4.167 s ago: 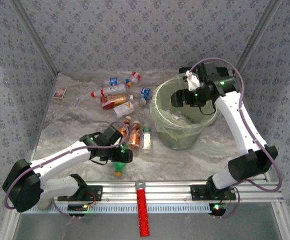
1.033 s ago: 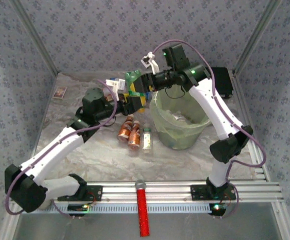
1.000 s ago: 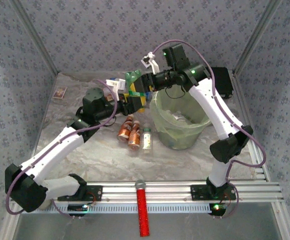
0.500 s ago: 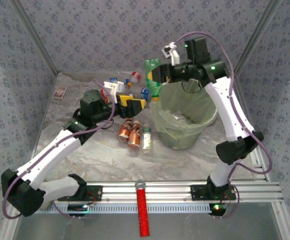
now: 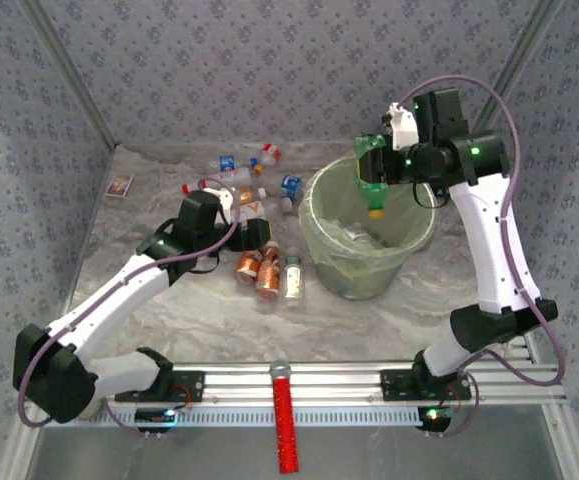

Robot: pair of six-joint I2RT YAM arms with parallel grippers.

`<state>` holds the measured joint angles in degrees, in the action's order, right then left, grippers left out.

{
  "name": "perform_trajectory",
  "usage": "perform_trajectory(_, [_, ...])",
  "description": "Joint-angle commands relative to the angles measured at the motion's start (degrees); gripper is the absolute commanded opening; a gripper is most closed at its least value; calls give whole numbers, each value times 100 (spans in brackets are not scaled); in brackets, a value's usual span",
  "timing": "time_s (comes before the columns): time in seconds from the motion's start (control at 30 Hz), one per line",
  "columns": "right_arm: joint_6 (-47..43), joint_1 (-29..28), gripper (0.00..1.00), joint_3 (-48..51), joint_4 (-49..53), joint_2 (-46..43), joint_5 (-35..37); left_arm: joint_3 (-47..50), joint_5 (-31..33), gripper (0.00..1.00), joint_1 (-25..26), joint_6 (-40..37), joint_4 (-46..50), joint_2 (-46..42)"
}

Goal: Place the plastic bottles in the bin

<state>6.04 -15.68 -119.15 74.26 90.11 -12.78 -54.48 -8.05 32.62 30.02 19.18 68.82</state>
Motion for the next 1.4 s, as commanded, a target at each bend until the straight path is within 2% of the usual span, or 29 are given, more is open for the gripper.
perform_trajectory(0.0, [-450, -193, 50, 62, 825, 168, 1403, -15, 361, 93, 11, -196, 351, 185])
perform_trajectory(0.1, [-603, -399, 49, 301, 1127, 284, 1849, 5, 460, 93, 51, -229, 381, 361])
perform_trajectory(0.67, [-707, -520, 51, 1729, 449, 843, 2314, 87, 843, 94, 173, -314, 499, 963])
perform_trajectory(1.0, [-535, -446, 62, 2244, -8, 939, 1830, 66, 981, 95, 232, -297, 516, 1295])
perform_trajectory(1.2, [-541, -440, 82, 2010, 110, 817, 1836, 57, 996, 95, 238, -287, 472, 1408])
perform_trajectory(1.37, [-532, -512, 86, 1582, 262, 504, 1694, 10, 1059, 96, 236, -310, 488, 1483])
